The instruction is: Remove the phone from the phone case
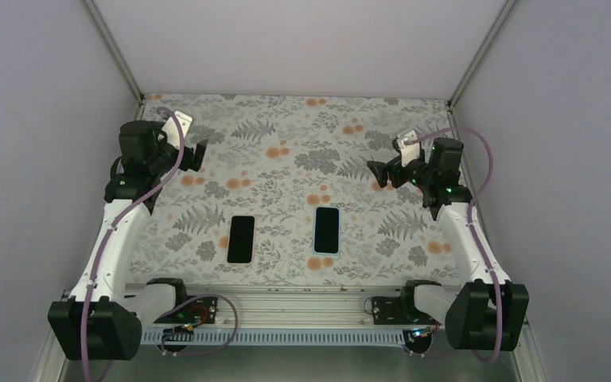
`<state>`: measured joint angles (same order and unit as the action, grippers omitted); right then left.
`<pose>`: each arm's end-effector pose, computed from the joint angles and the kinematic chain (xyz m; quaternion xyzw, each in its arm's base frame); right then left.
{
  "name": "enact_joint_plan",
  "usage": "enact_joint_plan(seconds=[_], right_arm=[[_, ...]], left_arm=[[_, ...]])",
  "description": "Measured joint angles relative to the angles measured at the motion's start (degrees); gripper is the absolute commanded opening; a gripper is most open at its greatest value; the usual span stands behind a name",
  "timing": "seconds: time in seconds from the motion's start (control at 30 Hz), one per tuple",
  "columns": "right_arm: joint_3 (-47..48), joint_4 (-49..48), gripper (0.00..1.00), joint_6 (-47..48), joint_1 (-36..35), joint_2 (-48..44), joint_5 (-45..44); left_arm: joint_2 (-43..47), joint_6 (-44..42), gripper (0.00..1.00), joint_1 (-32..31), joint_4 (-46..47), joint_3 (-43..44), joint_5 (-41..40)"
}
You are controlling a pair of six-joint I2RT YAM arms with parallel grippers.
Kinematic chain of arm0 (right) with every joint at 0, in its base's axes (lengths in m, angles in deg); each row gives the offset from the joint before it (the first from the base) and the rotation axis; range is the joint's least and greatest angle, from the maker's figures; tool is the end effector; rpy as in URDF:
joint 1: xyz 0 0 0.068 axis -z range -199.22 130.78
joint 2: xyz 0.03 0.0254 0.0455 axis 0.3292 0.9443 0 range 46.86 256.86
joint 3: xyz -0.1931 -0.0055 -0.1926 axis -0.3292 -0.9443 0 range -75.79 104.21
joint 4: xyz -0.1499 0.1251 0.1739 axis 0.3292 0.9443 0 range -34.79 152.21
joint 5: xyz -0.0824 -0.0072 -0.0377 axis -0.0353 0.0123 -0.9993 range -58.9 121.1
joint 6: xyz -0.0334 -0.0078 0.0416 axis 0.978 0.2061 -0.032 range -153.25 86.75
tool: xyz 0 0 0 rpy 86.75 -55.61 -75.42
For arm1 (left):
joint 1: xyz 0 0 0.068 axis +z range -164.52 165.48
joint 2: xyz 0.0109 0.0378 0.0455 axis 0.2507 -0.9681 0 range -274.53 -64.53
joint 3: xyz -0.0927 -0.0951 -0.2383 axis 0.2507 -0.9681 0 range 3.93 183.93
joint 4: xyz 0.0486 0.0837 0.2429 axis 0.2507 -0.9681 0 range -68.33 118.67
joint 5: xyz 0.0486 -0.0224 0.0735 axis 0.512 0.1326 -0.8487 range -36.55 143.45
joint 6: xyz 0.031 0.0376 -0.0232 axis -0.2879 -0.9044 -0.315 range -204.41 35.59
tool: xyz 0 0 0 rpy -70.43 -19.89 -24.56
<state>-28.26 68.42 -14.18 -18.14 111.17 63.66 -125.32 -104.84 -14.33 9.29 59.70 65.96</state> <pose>0.2478 0.0145 0.2862 -0.2684 0.7991 0.1551 0.5151 0.2397 -0.0069 0.3372 0.2049 0.8122 0.0063 0.5462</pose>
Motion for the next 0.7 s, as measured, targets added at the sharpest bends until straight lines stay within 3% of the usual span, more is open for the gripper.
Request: enact_joint_plan(seconds=[0.47, 0.53, 0.6, 0.7], right_arm=[[1.95, 5.07, 1.00, 3.72, -1.33, 0.59, -2.84], [3.48, 7.61, 0.90, 5.77, -3.58, 1.88, -5.03], [5.46, 10.56, 0.73, 8.31, -7.21, 4.02, -8.46], [6.88, 14.47, 0.31, 11.02, -12.41, 7.78, -13.57]], left_arm=[[0.11, -0.96, 1.00, 0.00, -0.92, 0.04, 0.00], [0.11, -1.27, 1.00, 0.00, -1.07, 0.07, -0.02], [0.07, -1.57, 1.00, 0.02, -1.44, 0.28, -0.04], [-0.61, -1.84, 1.00, 0.00, -2.40, 1.84, -0.02]])
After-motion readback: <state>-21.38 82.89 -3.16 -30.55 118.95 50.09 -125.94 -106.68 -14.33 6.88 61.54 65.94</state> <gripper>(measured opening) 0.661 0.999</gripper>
